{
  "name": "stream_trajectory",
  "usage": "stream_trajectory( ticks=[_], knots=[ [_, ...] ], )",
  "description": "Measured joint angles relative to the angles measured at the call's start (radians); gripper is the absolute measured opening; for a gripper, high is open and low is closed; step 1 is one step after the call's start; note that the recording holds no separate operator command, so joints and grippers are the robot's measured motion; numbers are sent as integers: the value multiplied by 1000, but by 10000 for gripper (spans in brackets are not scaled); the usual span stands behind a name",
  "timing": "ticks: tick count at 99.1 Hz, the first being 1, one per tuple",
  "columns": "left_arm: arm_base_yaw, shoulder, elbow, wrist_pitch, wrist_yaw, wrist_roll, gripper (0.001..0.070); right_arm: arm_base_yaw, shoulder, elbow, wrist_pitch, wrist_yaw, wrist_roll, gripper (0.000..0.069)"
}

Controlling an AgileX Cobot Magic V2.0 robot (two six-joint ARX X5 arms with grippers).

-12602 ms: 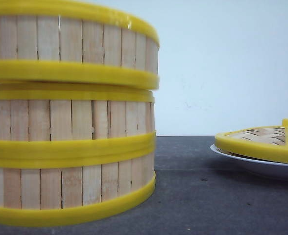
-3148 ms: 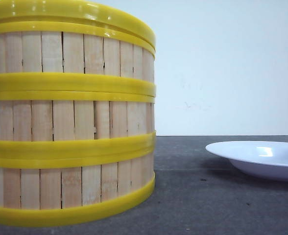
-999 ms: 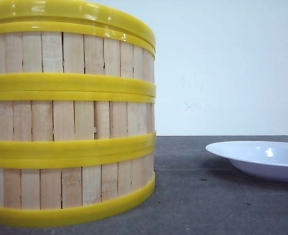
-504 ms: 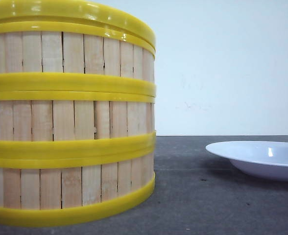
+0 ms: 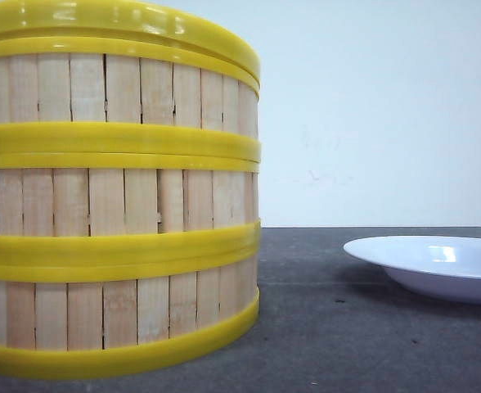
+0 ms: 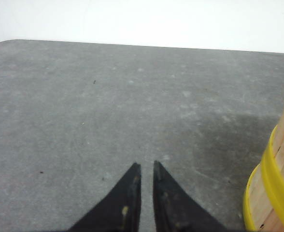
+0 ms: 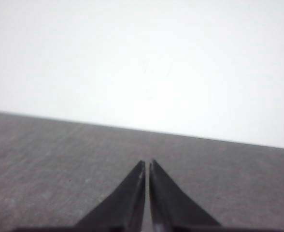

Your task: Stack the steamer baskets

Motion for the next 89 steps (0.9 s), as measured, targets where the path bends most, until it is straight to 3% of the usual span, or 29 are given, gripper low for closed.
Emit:
stream_trajectory(
  ticks=[17, 30, 50, 89],
  knots=[
    [0, 0, 0, 0, 0, 0, 18, 0, -303, -256, -93, 6, 12, 9],
    [0, 0, 0, 0, 0, 0, 18, 6, -449, -343, -180, 29, 16, 9],
    [0, 0, 0, 0, 2, 0, 18, 13, -451, -346, -320, 50, 18, 9],
    [0, 0, 0, 0, 3, 0, 18, 12, -451, -346, -319, 53, 19, 9]
  ],
)
